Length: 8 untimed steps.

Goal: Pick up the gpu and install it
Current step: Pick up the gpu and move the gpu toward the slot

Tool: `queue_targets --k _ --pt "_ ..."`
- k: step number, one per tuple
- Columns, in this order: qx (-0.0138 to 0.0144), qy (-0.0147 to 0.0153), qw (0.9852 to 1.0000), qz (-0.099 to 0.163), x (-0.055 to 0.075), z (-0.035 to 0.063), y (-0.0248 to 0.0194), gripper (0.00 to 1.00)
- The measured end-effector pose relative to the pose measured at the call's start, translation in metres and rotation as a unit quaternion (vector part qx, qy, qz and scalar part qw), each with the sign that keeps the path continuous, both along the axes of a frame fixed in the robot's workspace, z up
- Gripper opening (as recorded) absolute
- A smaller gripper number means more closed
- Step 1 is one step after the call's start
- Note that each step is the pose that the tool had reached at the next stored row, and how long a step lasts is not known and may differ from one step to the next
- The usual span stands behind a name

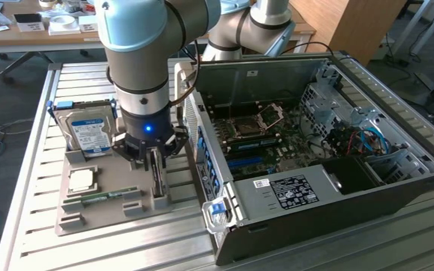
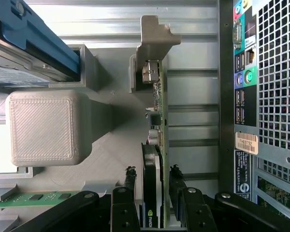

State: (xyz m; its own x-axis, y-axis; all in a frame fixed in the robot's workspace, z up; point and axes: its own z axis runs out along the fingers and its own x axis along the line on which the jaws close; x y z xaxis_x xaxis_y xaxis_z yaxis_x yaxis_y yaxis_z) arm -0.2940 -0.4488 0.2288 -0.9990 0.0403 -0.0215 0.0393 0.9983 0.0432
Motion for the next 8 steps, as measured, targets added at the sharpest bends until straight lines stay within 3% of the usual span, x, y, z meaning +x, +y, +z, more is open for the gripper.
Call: queue_targets --k 8 --pt "0.0 0.0 1.0 0.0 0.0 0.0 0.0 0.4"
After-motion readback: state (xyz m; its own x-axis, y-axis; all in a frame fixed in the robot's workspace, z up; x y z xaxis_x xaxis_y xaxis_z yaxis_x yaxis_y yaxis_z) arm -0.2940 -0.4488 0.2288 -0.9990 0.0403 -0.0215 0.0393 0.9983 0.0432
